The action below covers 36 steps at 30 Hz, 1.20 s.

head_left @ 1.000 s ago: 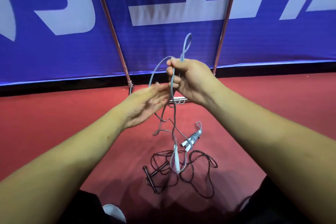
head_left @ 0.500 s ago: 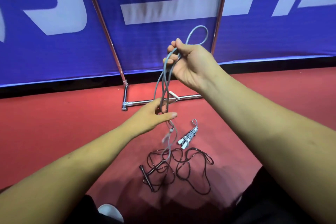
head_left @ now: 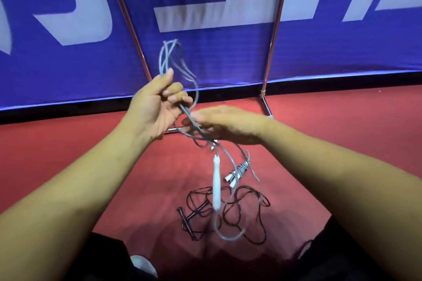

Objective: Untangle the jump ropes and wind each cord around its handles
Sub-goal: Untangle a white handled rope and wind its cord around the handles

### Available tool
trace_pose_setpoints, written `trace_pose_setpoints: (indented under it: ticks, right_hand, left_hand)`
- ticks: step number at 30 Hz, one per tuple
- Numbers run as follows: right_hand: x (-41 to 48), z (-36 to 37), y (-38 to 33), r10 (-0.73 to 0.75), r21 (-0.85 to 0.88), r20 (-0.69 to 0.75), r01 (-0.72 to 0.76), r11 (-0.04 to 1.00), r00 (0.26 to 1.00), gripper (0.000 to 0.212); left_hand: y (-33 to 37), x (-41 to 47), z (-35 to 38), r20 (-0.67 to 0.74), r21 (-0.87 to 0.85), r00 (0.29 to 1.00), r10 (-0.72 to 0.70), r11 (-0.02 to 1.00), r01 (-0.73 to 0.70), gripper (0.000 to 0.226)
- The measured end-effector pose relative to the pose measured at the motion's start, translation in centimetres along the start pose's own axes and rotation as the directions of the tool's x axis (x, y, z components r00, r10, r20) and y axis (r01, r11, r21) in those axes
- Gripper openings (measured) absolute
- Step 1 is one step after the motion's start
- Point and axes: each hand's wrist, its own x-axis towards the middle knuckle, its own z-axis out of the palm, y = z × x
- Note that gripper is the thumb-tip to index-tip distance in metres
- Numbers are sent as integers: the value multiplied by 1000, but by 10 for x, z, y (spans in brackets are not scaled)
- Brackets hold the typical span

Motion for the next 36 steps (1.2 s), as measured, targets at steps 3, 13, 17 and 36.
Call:
trace_pose_setpoints:
  ticks: [3,13,17,36]
  right_hand:
    - [1,13,14,-31,-255,6,32,966,999,12]
    - [8,15,-29,-71,490,-324,231,840,943,27]
    - [10,6,-36,19,667,-351,235,707,936,27]
    - [-2,-40,-23,17,-114,-617,-111,987,787,33]
  left_hand:
    - [8,2,0,-14,-77,1000,-3,997,1,27]
    - [-10,-8,-21,-84,916,981,175,401,7,61]
    - [-38,-28,-13,133,923,957,-256,383,-26,21]
    - [-18,-13,-18,-78,675,993,-87,728,117,20]
